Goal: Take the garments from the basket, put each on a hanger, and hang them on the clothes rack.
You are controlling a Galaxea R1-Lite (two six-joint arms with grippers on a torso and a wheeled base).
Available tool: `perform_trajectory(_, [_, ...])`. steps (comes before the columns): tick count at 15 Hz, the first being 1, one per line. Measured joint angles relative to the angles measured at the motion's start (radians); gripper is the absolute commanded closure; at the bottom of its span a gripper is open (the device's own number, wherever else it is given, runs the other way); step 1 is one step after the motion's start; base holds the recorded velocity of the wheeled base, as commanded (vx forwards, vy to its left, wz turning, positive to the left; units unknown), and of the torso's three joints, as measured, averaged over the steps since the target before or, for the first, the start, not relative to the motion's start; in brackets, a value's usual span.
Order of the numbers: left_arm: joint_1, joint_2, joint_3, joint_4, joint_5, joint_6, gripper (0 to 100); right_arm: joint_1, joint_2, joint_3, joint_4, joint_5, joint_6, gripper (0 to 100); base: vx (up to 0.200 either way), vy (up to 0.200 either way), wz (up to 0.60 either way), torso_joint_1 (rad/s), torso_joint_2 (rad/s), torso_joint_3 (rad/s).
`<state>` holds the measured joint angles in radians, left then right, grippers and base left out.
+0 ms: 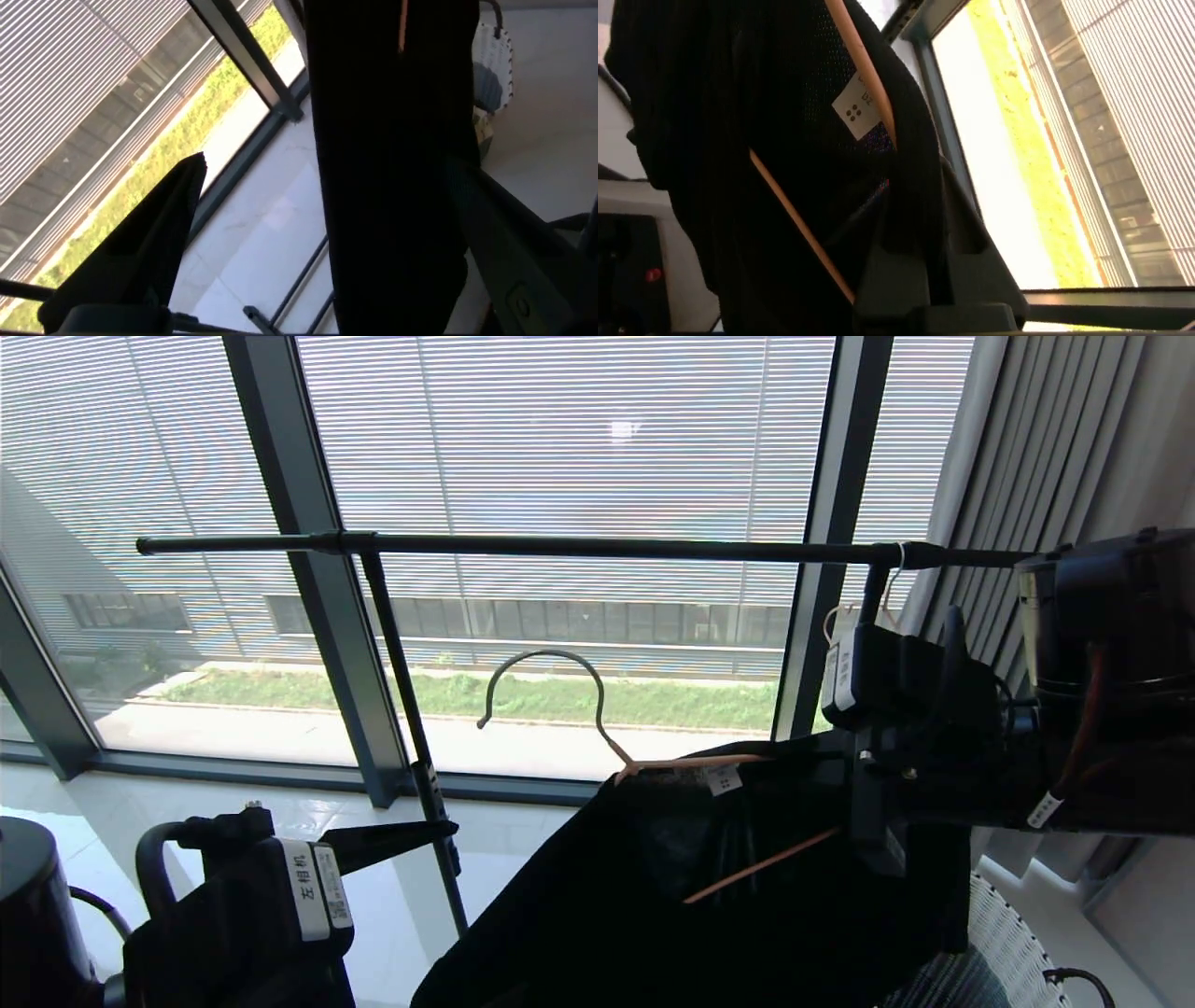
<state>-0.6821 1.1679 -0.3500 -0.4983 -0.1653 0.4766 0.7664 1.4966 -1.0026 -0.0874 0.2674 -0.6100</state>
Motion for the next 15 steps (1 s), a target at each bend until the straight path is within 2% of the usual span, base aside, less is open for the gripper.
perform_trajectory(2, [0.107,-0.009,0.035,0.000,-0.005,-0.002,0,-0.051,-0.032,0.038,-0.031,0.000,0.021,100,0.000,0.000,0.00,0.000,0.00,0.000])
perform_trajectory(4, [0.194,-0.013,0.084,0.001,-0.019,-0.027,0,-0.081,-0.058,0.048,-0.059,0.000,0.082,100,0.000,0.000,0.00,0.000,0.00,0.000])
perform_trajectory(6, [0.223,-0.011,0.111,0.000,-0.021,-0.039,0,-0.090,-0.077,0.051,-0.112,-0.020,0.180,100,0.000,0.000,0.00,0.000,0.00,0.000])
perform_trajectory(7, [0.229,-0.004,0.115,0.000,-0.020,-0.044,0,-0.090,-0.085,0.052,-0.127,-0.043,0.203,100,0.000,0.000,0.00,0.000,0.00,0.000])
perform_trajectory(12, [0.336,0.081,0.060,0.000,-0.020,-0.083,0,-0.088,-0.116,0.052,-0.142,-0.050,0.221,100,0.000,0.000,0.00,0.000,0.00,0.000])
perform_trajectory(15, [0.354,0.107,0.032,0.000,-0.021,-0.084,0,-0.072,-0.126,0.052,-0.141,-0.051,0.231,100,0.000,0.000,0.00,0.000,0.00,0.000])
